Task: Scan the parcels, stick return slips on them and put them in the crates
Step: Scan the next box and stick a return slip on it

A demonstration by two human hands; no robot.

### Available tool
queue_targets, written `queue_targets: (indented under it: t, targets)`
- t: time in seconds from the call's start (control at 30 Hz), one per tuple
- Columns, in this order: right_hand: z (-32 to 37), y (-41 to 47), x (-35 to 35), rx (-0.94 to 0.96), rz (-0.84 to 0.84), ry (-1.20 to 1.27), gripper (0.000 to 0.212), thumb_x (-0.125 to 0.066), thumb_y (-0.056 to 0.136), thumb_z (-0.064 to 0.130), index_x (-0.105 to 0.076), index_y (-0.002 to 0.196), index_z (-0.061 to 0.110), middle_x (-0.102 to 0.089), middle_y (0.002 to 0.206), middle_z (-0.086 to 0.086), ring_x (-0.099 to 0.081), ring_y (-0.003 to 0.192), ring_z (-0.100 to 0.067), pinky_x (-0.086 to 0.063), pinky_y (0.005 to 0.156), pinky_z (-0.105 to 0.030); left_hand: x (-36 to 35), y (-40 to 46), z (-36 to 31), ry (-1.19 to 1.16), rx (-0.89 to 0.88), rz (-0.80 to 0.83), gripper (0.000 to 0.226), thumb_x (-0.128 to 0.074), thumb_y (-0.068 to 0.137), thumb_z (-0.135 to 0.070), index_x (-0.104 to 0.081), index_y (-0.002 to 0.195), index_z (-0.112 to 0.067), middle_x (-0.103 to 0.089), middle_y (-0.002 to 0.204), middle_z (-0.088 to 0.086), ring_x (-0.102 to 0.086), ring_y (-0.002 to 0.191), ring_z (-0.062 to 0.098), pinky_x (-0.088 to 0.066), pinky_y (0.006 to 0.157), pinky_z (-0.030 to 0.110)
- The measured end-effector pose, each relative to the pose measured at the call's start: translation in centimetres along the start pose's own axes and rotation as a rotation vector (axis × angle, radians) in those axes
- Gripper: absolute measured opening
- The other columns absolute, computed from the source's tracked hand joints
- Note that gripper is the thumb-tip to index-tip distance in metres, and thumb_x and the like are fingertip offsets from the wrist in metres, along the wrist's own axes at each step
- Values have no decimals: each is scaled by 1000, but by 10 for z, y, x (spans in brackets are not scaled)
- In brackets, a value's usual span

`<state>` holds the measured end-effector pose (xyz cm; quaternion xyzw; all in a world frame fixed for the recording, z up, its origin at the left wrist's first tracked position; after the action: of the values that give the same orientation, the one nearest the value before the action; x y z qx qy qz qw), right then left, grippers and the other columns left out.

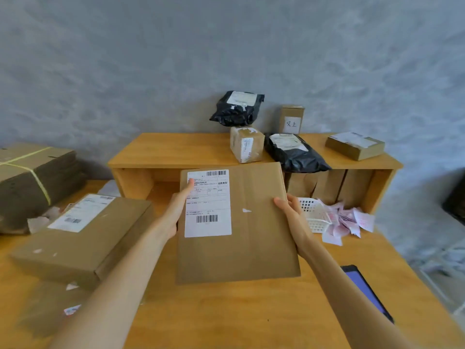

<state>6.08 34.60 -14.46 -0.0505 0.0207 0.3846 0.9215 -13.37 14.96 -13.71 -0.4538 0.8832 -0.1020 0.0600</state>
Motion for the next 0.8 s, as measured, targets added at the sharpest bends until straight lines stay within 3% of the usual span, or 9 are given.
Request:
queue_targets:
  t: [0.07, 0.17, 0.27, 0.37, 0.6, 0.73, 0.8]
  targets:
    - [-14, -2, 41, -33, -37, -10, 39, -61, 91, 39, -49, 124, 23, -64, 112, 0, -65, 92, -15, -50, 66, -27, -38, 2, 23, 0, 43, 27, 42, -46, 92, -61, -64, 105, -26, -73, 97, 0, -68, 90, 17, -49, 70, 32]
    - [-43, -8, 90, -85, -68, -36, 38, -60, 91, 40, -48, 123, 23, -64, 114, -2, -66, 93, -16, -51, 67, -26, -82, 11, 65, -6, 114, 52, 57, -52, 83, -67, -62, 118, -24, -73, 109, 4, -69, 99, 23, -52, 81, 38]
    - [-77, -14, 120, -150, -77, -71, 40, -58, 93, 41, -45, 126, 22, -62, 113, 0, -65, 95, -16, -51, 69, -26, -110, 15, 101, 25, 149, 42, 48, -47, 90, -64, -69, 105, -24, -75, 100, 3, -70, 95, 23, -51, 74, 35]
    - [-102, -20, 131, -220, -60, -88, 40, -56, 94, 43, -44, 127, 23, -63, 112, 1, -65, 95, -16, -53, 72, -28, -122, 14, 130, 31, 204, 42, 47, -45, 92, -61, -69, 103, -22, -75, 95, 3, -71, 89, 23, -50, 67, 33]
    - [-141, -16, 152, -306, -53, -147, 49, -52, 93, 51, -41, 134, 26, -62, 115, 0, -65, 99, -19, -55, 83, -37, -138, 20, 170, 31, 282, 30, 49, -45, 92, -62, -70, 104, -21, -75, 98, 5, -70, 92, 24, -50, 69, 34]
    - [-150, -12, 160, -331, -34, -148, 49, -53, 93, 50, -41, 134, 26, -61, 118, 2, -63, 101, -15, -52, 75, -29, -144, 27, 181, 19, 322, 63, 51, -47, 90, -63, -70, 109, -22, -74, 104, 6, -71, 96, 27, -54, 84, 42]
    - [-154, -7, 169, -339, -35, -139, 51, -55, 92, 52, -45, 134, 26, -60, 122, 3, -60, 107, -15, -51, 79, -29, -144, 31, 180, 39, 315, 60, 50, -48, 90, -63, -70, 108, -22, -74, 103, 6, -70, 96, 27, -53, 83, 41]
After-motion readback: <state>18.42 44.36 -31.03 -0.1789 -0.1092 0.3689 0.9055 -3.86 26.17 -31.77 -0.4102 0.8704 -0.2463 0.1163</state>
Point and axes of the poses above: each hand's wrist, its own y-axis towards the middle knuckle, its own x-axis out of the back of the hand, z = x × y, the point moved 10 cm from there along y, towards the middle knuckle
